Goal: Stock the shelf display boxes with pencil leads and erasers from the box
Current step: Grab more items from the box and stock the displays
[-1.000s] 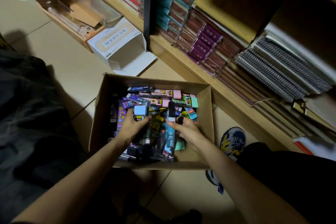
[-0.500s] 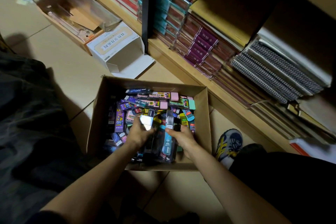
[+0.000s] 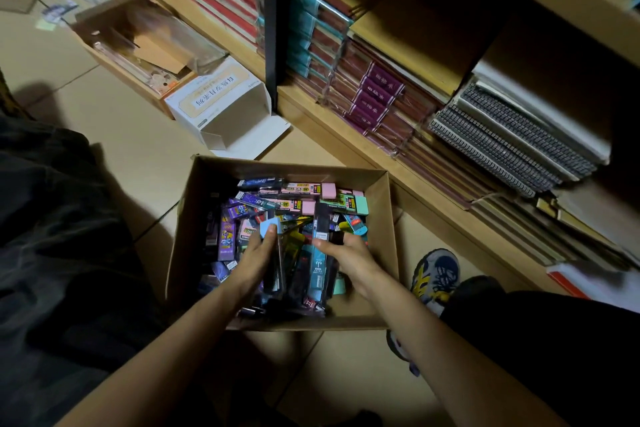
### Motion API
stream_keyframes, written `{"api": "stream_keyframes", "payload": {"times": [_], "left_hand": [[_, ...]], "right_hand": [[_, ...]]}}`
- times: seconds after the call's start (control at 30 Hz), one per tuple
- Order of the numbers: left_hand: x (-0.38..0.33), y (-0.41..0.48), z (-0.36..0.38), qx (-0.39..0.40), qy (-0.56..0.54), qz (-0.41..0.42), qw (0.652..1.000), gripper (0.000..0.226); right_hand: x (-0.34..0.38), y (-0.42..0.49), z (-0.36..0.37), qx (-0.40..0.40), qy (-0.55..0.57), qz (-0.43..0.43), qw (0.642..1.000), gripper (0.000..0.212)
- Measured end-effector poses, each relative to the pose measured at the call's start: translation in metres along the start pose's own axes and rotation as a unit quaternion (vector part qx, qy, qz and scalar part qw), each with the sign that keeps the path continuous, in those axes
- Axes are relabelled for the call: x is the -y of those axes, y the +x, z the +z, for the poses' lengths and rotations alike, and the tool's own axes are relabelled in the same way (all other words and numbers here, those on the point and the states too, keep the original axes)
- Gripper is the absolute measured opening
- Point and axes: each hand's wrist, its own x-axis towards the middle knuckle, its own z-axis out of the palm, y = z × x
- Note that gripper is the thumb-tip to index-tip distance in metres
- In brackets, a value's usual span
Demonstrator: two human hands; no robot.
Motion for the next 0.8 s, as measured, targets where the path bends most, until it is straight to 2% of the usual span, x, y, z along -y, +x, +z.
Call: {"api": "stream_keyframes", "payload": {"times": [0.1,0.23,0.33,0.5,0.63,0.7,0.73,0.8], "left_hand": [[-0.019,-0.001,0.007,0.040,-0.051,-0.012,0.998,0.030],[-0.048,-0.008,0.020,0.069,-0.054,0.031,0.996,0.015],[-0.069,-0.020,0.037,0.127,-0.091,0.052,0.986,0.025],[-0.090,-0.037,0.053,0.231,-0.078,0.089,0.966,0.047],[-0.099,-0.045,0.058,0.212,0.003,0.130,0.968,0.077],[-0.102,-0.044,0.056,0.220,0.019,0.136,0.966,0.088],[-0.104,-0.044,0.055,0.230,0.022,0.137,0.963,0.089],[-0.112,-0.046,0.055,0.248,0.035,0.156,0.955,0.077]], "right_hand": [[0.024,-0.009,-0.003,0.019,0.001,-0.039,0.999,0.025],[0.059,-0.028,-0.010,0.019,0.006,-0.092,0.996,0.024],[0.078,-0.043,-0.012,0.011,0.045,-0.117,0.992,0.014],[0.093,-0.059,-0.014,-0.002,0.083,-0.126,0.989,0.020],[0.100,-0.067,-0.016,-0.042,0.068,-0.141,0.987,0.027],[0.104,-0.073,-0.020,-0.029,0.050,-0.150,0.987,0.024],[0.107,-0.076,-0.024,-0.015,0.050,-0.153,0.987,0.022],[0.117,-0.083,-0.033,0.010,0.042,-0.167,0.985,0.022]]}}
